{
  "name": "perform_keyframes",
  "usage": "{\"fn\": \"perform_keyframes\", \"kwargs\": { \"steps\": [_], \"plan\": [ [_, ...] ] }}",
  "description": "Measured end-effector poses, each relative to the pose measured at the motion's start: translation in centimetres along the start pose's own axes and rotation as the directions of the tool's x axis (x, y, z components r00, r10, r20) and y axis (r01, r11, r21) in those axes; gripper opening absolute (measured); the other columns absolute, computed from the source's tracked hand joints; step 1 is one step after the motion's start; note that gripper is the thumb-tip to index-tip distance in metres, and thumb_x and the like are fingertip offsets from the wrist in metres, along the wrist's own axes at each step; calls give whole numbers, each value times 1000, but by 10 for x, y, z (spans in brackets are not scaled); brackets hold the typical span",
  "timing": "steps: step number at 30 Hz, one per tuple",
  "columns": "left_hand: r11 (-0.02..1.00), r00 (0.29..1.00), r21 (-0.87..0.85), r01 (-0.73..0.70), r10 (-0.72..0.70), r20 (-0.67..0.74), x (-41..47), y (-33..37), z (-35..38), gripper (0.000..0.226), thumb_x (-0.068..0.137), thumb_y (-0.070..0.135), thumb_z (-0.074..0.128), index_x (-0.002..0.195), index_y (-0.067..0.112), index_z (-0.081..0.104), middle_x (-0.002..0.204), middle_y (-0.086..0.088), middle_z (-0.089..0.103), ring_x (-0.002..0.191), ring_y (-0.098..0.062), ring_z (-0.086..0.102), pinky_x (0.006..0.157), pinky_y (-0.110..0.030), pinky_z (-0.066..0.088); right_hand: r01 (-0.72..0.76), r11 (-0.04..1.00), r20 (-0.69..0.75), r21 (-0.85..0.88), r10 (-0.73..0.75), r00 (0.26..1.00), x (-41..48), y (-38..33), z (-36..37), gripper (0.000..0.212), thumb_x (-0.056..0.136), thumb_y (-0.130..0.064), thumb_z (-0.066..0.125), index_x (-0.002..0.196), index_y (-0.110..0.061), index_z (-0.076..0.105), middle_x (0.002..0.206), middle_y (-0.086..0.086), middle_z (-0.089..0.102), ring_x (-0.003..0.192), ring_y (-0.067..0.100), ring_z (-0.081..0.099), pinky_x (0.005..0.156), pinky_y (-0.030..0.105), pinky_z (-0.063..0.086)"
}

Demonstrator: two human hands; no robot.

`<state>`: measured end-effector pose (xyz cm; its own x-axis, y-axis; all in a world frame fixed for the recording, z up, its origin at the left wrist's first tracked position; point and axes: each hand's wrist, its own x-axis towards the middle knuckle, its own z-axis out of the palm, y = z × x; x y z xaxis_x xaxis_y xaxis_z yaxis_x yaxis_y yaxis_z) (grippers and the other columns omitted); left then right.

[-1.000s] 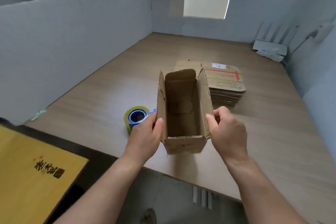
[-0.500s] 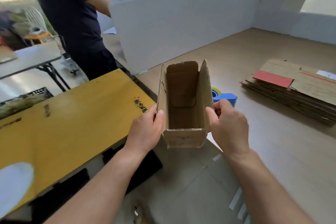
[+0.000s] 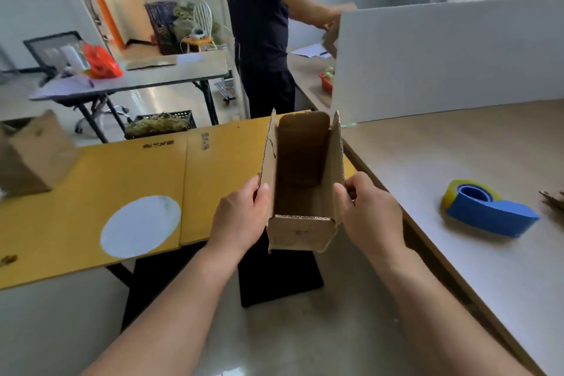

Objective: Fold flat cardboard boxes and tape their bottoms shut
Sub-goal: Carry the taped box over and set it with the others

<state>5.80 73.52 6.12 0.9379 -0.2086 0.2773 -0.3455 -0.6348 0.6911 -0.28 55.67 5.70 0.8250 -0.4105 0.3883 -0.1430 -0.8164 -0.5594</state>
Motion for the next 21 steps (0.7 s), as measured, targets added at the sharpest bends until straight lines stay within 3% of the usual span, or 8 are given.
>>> {"fn": "perform_keyframes", "kwargs": {
  "steps": [3,6,11,14,17,21],
  "plan": [
    [998,997,6,63,-63,-46,2,-38,-32,37,101,31,41,124,8,59,61,2,53,62,-14,52,58,-30,37,46,999,108,5,-47,993,3,-37,31,24,96,-40,48,95,-17,54,79,0,63,67,16,59,64,36,55],
    [991,988,1,135,-135,-75,8,-78,-63,27,100,32,39,93,16,59,60,-1,54,66,-27,53,56,-32,35,113,994,155,6,-113,981,6,-79,64,27,98,-40,44,97,-15,54,82,5,65,71,25,60,64,39,51],
    [971,964,17,238,-235,-124,25,-148,-120,36,99,31,40,64,26,32,44,10,44,48,-10,40,47,-29,26,163,987,229,4,-159,960,15,-150,124,27,99,-37,42,97,-12,51,80,9,64,74,35,58,61,38,43],
    [962,953,41,271,-263,-148,38,-188,-155,25,99,31,41,76,22,46,48,5,46,55,-14,45,51,-29,30,173,985,256,19,-172,951,19,-191,163,26,99,-38,42,96,-13,49,81,10,65,74,36,58,60,38,41],
    [954,949,82,289,-275,-152,50,-225,-186,28,99,31,41,99,8,55,79,-19,61,82,-43,53,63,-38,38,186,982,249,30,-188,950,24,-230,200,25,99,-37,42,96,-13,51,82,12,65,76,39,57,57,35,33],
    [947,944,102,304,-286,-162,64,-270,-217,31,99,31,42,102,3,53,87,-25,61,86,-45,54,62,-37,32,190,981,279,33,-191,941,28,-271,243,24,98,-36,43,95,-13,51,82,12,65,74,38,56,57,34,31]
  ]
}}
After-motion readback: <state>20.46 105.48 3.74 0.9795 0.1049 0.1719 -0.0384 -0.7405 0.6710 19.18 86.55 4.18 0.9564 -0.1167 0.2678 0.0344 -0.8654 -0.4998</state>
